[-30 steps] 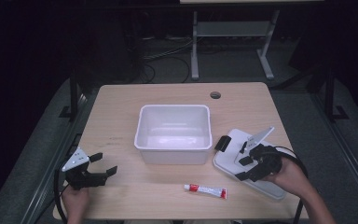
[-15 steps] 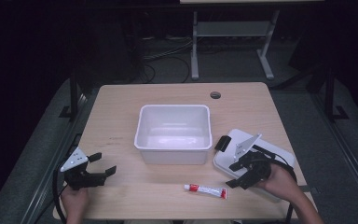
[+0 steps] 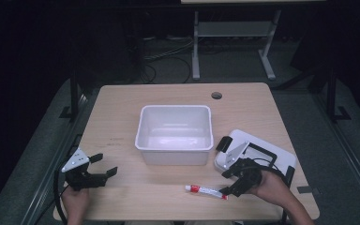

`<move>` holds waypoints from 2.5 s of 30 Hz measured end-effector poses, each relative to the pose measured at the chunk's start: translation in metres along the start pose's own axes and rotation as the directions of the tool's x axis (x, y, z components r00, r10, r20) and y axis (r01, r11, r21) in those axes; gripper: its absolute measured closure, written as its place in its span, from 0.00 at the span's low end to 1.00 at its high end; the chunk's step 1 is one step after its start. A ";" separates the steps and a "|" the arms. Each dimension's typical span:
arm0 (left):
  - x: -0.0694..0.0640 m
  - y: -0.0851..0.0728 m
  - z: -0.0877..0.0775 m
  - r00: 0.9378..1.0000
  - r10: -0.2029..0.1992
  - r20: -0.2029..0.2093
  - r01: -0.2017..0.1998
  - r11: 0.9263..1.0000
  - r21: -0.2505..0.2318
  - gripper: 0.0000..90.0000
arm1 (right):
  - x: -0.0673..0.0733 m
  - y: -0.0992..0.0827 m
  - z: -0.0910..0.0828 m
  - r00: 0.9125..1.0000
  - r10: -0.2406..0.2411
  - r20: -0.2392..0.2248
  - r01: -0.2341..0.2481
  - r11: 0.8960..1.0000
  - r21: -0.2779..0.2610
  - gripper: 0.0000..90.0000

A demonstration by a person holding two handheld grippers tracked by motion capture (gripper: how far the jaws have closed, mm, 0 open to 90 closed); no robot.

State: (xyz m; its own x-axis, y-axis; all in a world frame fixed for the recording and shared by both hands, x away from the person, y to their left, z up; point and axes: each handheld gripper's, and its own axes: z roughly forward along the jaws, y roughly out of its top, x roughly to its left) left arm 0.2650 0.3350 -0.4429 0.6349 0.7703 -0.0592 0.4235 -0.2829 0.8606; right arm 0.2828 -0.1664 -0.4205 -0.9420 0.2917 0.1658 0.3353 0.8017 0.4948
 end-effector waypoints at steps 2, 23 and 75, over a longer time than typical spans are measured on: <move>0.000 0.000 0.000 1.000 0.002 0.001 -0.002 1.000 0.000 0.16 | 0.001 0.002 0.003 1.000 -0.006 -0.005 0.006 1.000 0.001 0.41; 0.000 0.001 -0.001 1.000 0.000 0.003 0.000 1.000 -0.007 0.16 | 0.010 0.024 0.031 0.996 -0.070 -0.060 0.072 0.997 0.033 0.43; 0.003 0.000 -0.003 1.000 -0.022 0.020 0.022 0.999 -0.028 0.16 | 0.011 0.033 0.052 0.987 -0.154 -0.056 0.157 0.987 0.046 0.79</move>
State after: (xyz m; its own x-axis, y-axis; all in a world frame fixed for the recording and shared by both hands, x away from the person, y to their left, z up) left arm 0.2648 0.3392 -0.4413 0.6385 0.7646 -0.0880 0.4189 -0.2494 0.8731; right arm 0.2843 -0.1097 -0.4470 -0.9816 0.1352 0.1351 0.1839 0.8606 0.4748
